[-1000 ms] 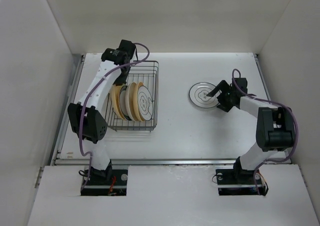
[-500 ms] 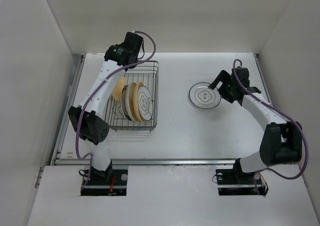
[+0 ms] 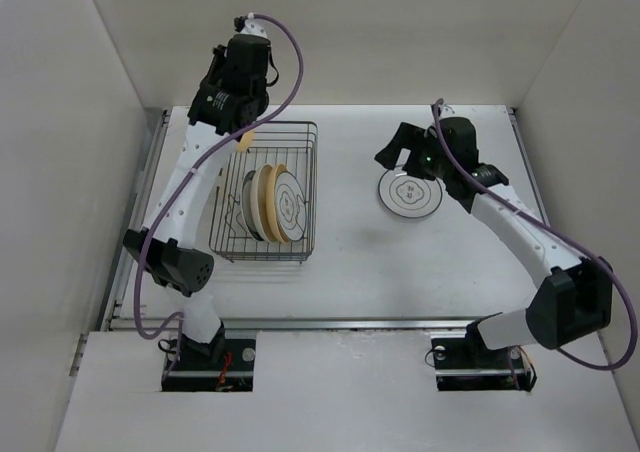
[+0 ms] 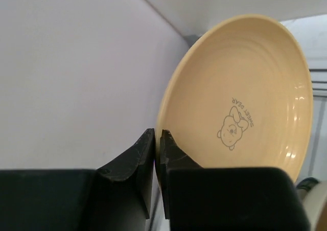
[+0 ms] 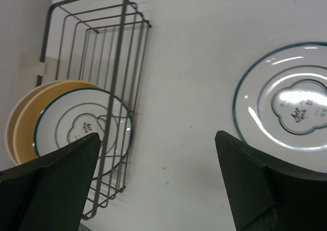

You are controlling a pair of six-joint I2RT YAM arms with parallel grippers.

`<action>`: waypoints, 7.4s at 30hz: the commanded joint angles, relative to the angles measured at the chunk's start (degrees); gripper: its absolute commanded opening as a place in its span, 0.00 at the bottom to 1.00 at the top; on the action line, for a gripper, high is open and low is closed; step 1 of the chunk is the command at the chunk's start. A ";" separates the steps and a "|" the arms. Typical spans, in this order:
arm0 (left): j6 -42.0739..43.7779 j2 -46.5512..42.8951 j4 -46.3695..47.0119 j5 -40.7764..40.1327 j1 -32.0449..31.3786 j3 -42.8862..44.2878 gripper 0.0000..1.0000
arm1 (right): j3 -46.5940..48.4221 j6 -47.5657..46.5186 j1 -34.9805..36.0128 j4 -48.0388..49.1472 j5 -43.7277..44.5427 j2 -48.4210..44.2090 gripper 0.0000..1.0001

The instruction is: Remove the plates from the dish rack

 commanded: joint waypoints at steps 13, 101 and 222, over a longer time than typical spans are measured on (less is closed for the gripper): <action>-23.55 -8.72 -11.94 63.10 3.84 -5.33 0.00 | 7.07 0.87 6.94 11.26 -12.82 4.39 1.00; -19.33 -6.78 -19.70 24.88 6.21 6.42 0.00 | -6.65 -1.49 6.33 -3.68 -3.93 -9.94 1.00; -19.86 -1.17 -22.84 44.57 4.28 -23.29 0.38 | -14.99 10.90 -12.66 -5.34 10.03 -2.38 0.87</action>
